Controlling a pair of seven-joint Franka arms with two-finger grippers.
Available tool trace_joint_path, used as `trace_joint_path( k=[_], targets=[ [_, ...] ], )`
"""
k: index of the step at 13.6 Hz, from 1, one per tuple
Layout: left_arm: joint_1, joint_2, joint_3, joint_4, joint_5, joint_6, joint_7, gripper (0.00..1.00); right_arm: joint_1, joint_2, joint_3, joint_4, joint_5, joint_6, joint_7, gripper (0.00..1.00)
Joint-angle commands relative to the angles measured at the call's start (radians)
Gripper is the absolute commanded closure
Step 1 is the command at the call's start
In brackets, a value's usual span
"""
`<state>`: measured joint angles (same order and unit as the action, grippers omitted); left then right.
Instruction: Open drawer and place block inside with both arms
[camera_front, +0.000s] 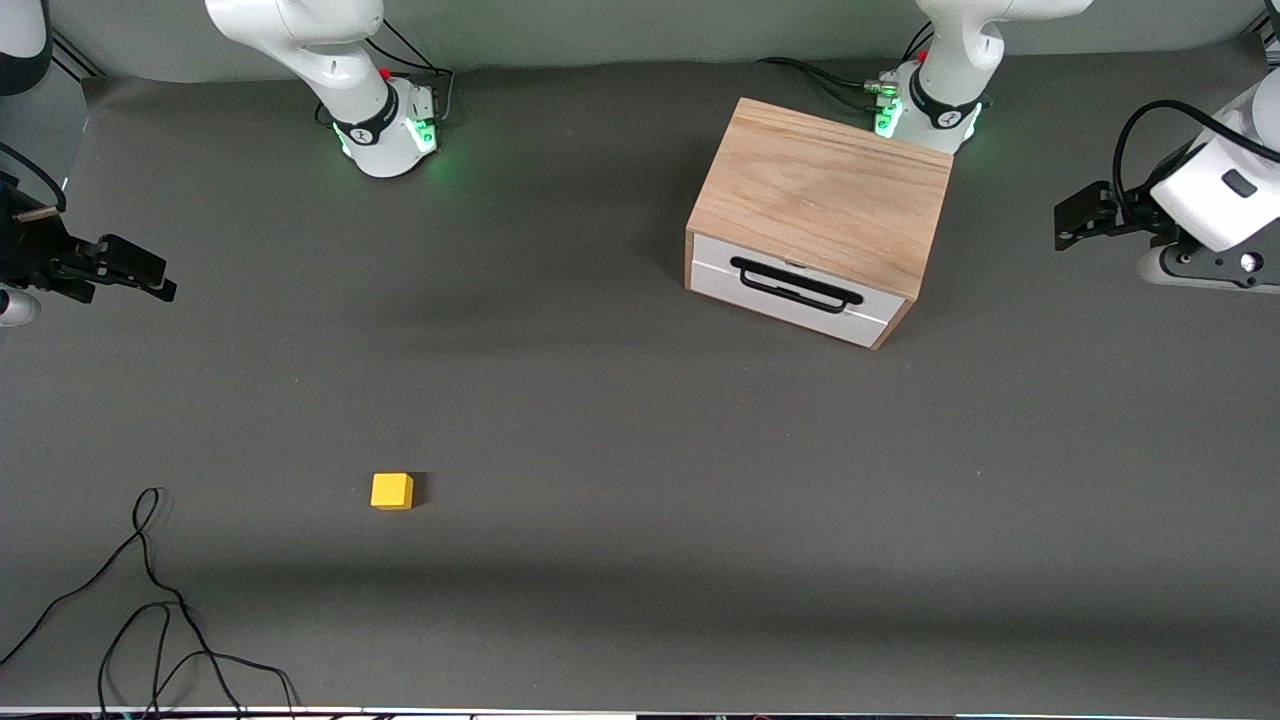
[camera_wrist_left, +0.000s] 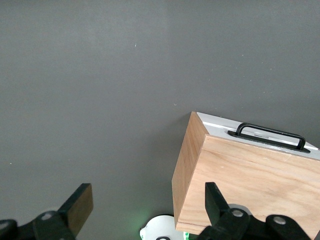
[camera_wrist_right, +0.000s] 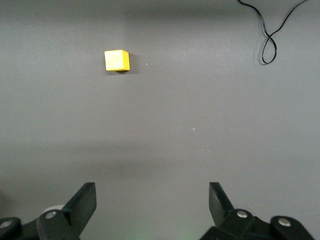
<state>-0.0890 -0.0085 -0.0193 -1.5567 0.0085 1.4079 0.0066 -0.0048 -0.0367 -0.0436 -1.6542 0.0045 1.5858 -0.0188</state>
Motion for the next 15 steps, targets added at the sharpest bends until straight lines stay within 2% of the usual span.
trace_joint_path(
  k=[1,4,11,15],
  targets=[
    [-0.003,-0.01,-0.002,-0.006,0.005,-0.003,0.013,0.0,0.044,0.027,0.002,0.045,-0.011,-0.021,0.051,0.0],
    [-0.005,-0.01,-0.002,-0.008,0.004,0.008,0.016,0.0,0.117,0.096,0.002,0.115,-0.009,-0.018,0.146,0.0],
    [-0.008,-0.01,-0.004,-0.01,-0.005,0.042,0.018,0.0,0.236,0.383,0.002,0.413,-0.012,-0.01,0.192,0.0],
    [-0.009,-0.002,-0.004,0.013,-0.013,0.069,0.016,0.0,0.236,0.397,0.001,0.41,-0.011,0.051,0.25,0.0]
  ],
)
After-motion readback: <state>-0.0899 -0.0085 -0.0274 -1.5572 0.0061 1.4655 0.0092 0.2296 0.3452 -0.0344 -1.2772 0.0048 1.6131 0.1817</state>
